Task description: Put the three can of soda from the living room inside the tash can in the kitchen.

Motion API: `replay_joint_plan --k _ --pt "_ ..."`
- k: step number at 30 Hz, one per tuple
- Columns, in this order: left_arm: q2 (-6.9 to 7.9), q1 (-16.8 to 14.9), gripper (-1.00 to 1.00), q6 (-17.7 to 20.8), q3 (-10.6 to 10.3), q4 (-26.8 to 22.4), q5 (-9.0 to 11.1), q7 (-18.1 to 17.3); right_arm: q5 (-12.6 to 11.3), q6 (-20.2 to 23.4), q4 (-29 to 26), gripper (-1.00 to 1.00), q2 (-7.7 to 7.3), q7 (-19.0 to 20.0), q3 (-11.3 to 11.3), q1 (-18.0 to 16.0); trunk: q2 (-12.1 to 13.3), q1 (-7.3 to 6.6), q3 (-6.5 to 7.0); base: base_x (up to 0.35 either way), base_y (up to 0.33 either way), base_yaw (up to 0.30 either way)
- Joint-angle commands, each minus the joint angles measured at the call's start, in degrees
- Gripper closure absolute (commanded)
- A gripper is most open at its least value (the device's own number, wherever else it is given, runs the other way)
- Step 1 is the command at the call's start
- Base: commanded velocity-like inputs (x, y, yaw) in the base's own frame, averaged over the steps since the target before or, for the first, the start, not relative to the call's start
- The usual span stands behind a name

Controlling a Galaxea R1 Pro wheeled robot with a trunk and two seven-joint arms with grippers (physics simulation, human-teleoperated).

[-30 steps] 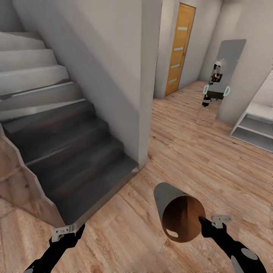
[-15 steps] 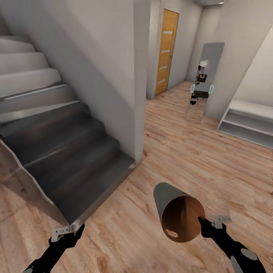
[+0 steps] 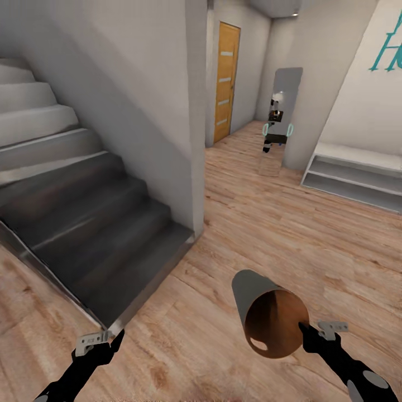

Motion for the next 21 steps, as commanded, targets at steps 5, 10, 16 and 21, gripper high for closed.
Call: replay_joint_plan --k 5,10,16,21 --pt "0.0 0.0 -1.0 0.0 0.0 0.0 0.0 0.0 -0.3 -0.1 0.1 1.0 0.16 5.8 -4.4 0.0 0.0 0.0 0.33 -0.258 0.225 -0.186" --pt "0.0 0.0 -1.0 0.0 0.0 0.0 0.0 0.0 -0.3 -0.1 0.2 1.0 0.31 9.1 -7.2 0.0 0.0 0.0 0.65 -0.259 0.209 -0.187" --pt "0.0 0.0 -1.0 0.0 0.0 0.0 -0.1 0.0 -0.2 -0.2 0.3 1.0 0.36 9.5 -7.4 0.0 0.0 0.0 1.04 -0.26 0.151 -0.188" --pt "0.0 0.0 -1.0 0.0 -0.1 0.0 -0.1 0.0 -0.2 -0.1 0.5 1.0 0.37 9.6 -7.2 0.0 0.0 0.0 1.36 -0.262 0.044 -0.187"
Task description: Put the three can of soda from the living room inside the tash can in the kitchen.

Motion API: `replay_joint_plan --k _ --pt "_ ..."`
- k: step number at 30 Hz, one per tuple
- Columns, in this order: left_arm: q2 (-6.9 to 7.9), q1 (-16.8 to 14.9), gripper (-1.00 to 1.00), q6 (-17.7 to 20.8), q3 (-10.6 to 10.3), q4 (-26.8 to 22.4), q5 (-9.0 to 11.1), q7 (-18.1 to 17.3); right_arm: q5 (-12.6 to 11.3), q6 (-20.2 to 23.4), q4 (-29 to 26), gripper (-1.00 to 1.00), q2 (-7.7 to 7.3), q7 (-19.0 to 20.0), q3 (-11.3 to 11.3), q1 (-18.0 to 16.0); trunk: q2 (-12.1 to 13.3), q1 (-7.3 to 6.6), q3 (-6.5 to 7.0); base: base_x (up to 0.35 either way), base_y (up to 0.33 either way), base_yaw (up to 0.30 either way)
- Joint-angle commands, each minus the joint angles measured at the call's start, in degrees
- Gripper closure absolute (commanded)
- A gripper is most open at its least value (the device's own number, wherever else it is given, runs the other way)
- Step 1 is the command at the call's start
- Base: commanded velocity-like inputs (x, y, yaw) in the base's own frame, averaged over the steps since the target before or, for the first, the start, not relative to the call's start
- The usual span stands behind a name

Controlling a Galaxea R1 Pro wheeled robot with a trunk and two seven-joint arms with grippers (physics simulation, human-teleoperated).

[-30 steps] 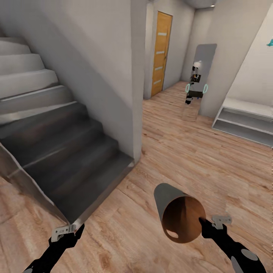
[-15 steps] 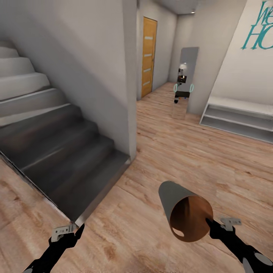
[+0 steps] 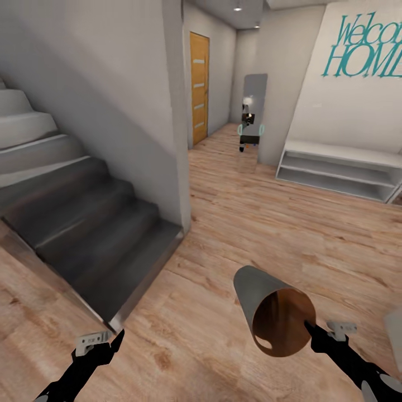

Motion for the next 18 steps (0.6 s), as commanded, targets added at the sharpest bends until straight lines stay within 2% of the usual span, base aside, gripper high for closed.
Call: replay_joint_plan --k 1,11,18 --pt "0.0 0.0 -1.0 0.0 0.0 0.0 0.0 0.0 -0.6 0.1 -0.1 1.0 0.0 0.2 0.0 0.0 0.0 -0.01 0.07 -0.267 0.016 -0.187" --pt "0.0 0.0 -1.0 -0.3 0.0 0.0 0.0 0.0 -0.5 0.1 -0.1 1.0 0.22 0.2 0.1 0.0 0.0 -0.01 0.7 -0.273 0.004 -0.183" --pt "0.0 0.1 -1.0 -0.4 0.0 0.0 0.0 0.0 -0.5 0.1 -0.1 1.0 0.35 0.2 0.1 0.0 0.0 -0.01 0.85 -0.273 0.0 -0.061"
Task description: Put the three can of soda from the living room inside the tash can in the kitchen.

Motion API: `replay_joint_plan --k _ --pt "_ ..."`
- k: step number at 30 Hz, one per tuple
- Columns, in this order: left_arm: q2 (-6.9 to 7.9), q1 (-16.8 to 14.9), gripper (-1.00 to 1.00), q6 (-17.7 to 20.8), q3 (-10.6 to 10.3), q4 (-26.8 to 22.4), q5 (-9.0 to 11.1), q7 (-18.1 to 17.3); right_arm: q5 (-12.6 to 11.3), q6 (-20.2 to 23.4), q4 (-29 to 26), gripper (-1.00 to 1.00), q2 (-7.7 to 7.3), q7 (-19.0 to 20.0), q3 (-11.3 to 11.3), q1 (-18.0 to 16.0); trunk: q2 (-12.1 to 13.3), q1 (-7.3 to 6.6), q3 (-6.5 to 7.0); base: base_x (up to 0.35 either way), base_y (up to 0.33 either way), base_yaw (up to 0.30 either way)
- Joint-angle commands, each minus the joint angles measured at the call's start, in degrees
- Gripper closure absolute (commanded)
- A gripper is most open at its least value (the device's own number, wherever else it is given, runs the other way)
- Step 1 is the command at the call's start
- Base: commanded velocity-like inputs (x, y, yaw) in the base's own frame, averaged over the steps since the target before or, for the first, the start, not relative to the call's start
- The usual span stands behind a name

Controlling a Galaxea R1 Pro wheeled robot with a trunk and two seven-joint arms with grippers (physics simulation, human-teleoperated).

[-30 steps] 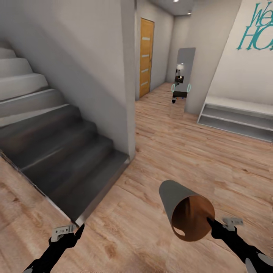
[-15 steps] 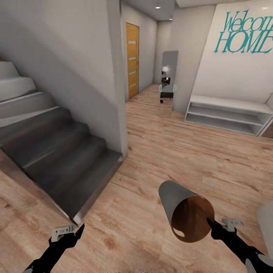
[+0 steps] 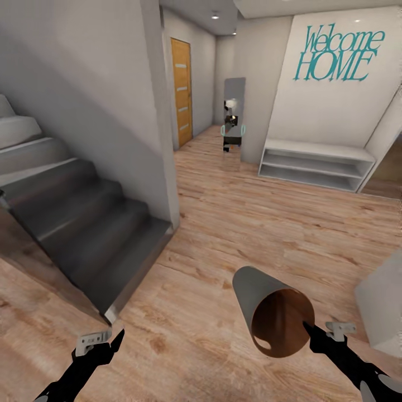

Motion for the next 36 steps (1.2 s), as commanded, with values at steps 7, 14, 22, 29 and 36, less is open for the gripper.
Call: replay_joint_plan --k 7,14,22,29,36 --pt "0.0 0.0 -1.0 -0.1 0.0 0.0 0.0 0.0 -0.5 0.0 -0.1 1.0 0.08 0.2 0.0 0.0 0.0 -0.01 0.03 -0.27 0.0 -0.008" --pt "0.0 0.0 -1.0 -0.1 0.0 0.0 -0.1 0.0 -0.6 -0.1 -0.1 1.0 0.1 0.2 0.0 0.0 0.0 -0.01 0.32 -0.165 0.0 -0.116" --pt "0.0 0.1 -1.0 -1.1 0.0 0.1 -0.1 0.0 -0.6 -0.2 0.3 1.0 0.1 0.2 0.1 0.0 0.0 -0.01 0.82 -0.014 0.0 -0.187" --pt "0.0 0.1 -1.0 -1.3 0.0 0.1 -0.1 0.1 -0.6 -0.1 0.8 1.0 0.1 0.2 0.1 0.0 0.0 -0.01 1.28 -0.001 0.0 -0.192" --pt "0.0 0.1 -1.0 -1.3 0.0 0.1 -0.1 0.0 -0.5 -0.2 1.0 1.0 0.1 0.2 0.2 0.0 0.0 -0.01 1.73 0.0 0.0 -0.192"
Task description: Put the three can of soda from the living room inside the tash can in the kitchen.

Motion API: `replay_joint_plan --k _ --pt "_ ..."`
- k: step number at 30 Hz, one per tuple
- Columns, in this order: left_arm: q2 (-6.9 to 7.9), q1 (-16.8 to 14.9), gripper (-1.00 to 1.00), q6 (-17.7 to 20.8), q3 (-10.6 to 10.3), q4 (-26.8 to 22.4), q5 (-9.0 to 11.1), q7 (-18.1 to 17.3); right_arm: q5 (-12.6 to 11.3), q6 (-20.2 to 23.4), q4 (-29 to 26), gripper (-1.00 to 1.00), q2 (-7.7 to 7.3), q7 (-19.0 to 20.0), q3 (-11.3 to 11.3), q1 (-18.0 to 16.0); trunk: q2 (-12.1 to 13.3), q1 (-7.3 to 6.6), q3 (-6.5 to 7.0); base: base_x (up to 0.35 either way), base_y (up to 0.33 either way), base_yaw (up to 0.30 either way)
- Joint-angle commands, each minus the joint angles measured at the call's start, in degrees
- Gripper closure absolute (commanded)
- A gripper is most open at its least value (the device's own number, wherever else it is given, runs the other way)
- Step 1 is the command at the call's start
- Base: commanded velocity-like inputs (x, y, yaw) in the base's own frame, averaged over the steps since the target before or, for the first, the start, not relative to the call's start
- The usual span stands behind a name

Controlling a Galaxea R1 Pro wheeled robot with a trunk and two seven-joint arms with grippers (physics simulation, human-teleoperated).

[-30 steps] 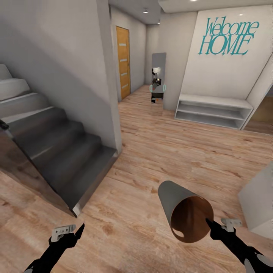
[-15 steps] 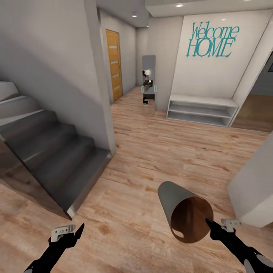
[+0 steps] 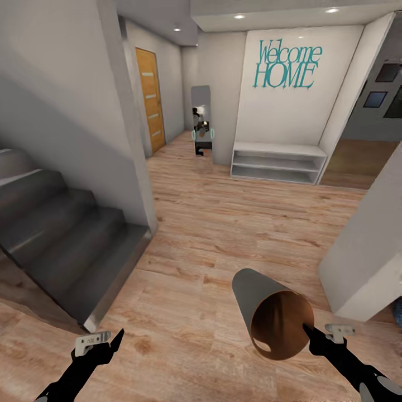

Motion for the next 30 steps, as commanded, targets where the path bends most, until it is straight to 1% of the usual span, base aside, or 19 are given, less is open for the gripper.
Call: replay_joint_plan --k 1,10,18,22,30 --pt "0.0 0.0 -1.0 0.0 0.0 0.0 0.0 0.0 -0.6 0.0 -0.1 1.0 0.0 0.2 0.0 0.0 0.0 0.0 0.07 0.0 0.0 -0.192" --pt "0.0 0.0 -1.0 0.0 0.0 0.0 0.0 0.0 -0.6 0.0 -0.1 1.0 0.0 0.2 0.0 0.0 0.0 0.0 0.65 0.005 0.0 -0.192" --pt "0.0 0.0 -1.0 0.0 0.0 0.0 0.0 0.0 -0.5 0.2 -0.1 1.0 0.0 0.0 0.1 0.0 0.0 0.0 1.04 0.083 0.0 -0.194" --pt "0.0 0.0 -1.0 0.0 0.0 0.0 0.0 0.0 -0.6 0.4 -0.1 1.0 0.0 -0.3 0.1 0.0 0.0 0.0 1.09 0.102 0.0 -0.191" --pt "0.0 0.0 -1.0 0.0 0.0 0.0 0.0 0.0 -0.8 0.5 -0.1 1.0 0.23 -0.1 0.0 0.0 0.0 0.0 0.83 0.035 0.0 -0.084"
